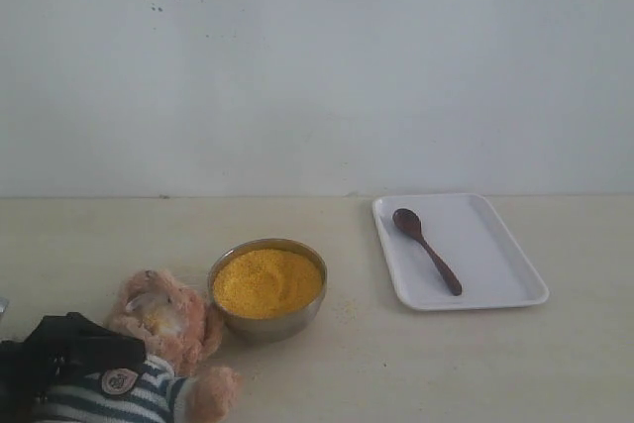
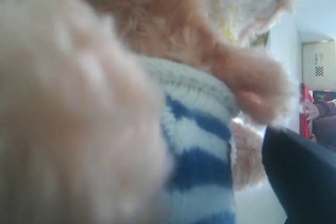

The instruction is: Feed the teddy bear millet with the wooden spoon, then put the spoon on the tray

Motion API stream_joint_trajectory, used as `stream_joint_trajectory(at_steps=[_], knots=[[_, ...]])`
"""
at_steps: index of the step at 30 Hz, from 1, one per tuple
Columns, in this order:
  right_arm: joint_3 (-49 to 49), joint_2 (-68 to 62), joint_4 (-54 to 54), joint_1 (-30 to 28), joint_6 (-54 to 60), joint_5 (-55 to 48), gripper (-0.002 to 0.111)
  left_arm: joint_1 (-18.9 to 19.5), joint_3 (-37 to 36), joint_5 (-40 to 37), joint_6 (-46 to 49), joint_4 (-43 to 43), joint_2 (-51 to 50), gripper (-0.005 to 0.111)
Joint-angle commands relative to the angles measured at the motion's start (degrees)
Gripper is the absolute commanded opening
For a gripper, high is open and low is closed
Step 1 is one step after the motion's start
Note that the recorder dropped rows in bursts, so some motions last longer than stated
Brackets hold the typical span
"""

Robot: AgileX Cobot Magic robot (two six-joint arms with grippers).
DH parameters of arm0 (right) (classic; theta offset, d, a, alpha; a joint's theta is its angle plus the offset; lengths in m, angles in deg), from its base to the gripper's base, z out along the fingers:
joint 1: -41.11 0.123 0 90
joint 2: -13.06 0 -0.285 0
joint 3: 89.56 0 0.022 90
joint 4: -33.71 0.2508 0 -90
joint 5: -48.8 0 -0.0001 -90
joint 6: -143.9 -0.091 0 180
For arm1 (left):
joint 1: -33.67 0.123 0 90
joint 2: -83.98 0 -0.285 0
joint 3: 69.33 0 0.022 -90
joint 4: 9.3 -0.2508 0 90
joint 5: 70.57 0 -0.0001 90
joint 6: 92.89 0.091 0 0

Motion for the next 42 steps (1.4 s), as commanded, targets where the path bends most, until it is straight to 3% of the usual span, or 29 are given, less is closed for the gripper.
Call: stream_joint_trajectory(at_steps=[1, 8, 12, 14, 16, 23, 29, 36, 39, 42], knots=[[0.0, -0.2, -0.1, -0.4, 0.3, 0.5, 0.000, -0.3, 0.2, -0.3, -1.9, 0.7, 0.0, 0.110], [0.0, -0.2, -0.1, -0.4, 0.3, 0.1, 0.000, 0.9, 1.7, -2.6, -1.9, 0.7, 0.0, 0.110], [0.0, -0.2, -0.2, -0.4, 0.3, -0.3, 0.000, 5.1, 6.4, -14.3, -7.2, -0.2, 0.0, 0.110], [0.0, -0.2, -0.2, -0.4, 0.3, -0.3, 0.000, 7.3, 9.1, -14.3, -11.9, -1.2, 0.0, 0.110], [0.0, -0.2, -0.1, -0.4, 0.3, -0.3, 0.000, 9.0, 12.2, -14.3, -17.4, -5.9, 1.0, 0.110], [0.0, -0.2, -0.1, -0.4, 0.3, -0.3, 0.000, 15.4, 19.3, -14.3, -21.7, -20.4, 1.7, 0.110], [0.0, -0.2, -0.1, -0.4, 0.3, -0.3, 0.000, 19.2, 19.7, -14.3, -30.3, -20.0, 5.6, 0.110], [0.0, -0.2, -0.1, -0.4, 0.3, -0.3, 0.000, 19.1, 19.7, -14.3, -41.8, -15.7, 14.1, 0.109], [0.0, -0.2, -0.1, -0.4, 0.3, -0.3, 0.000, 19.1, 19.7, -14.3, -46.0, -16.5, 16.9, 0.099], [0.0, -0.2, -0.1, -0.4, 0.3, -0.3, 0.000, 19.1, 19.7, -14.3, -48.2, -15.6, 17.9, 0.071]])
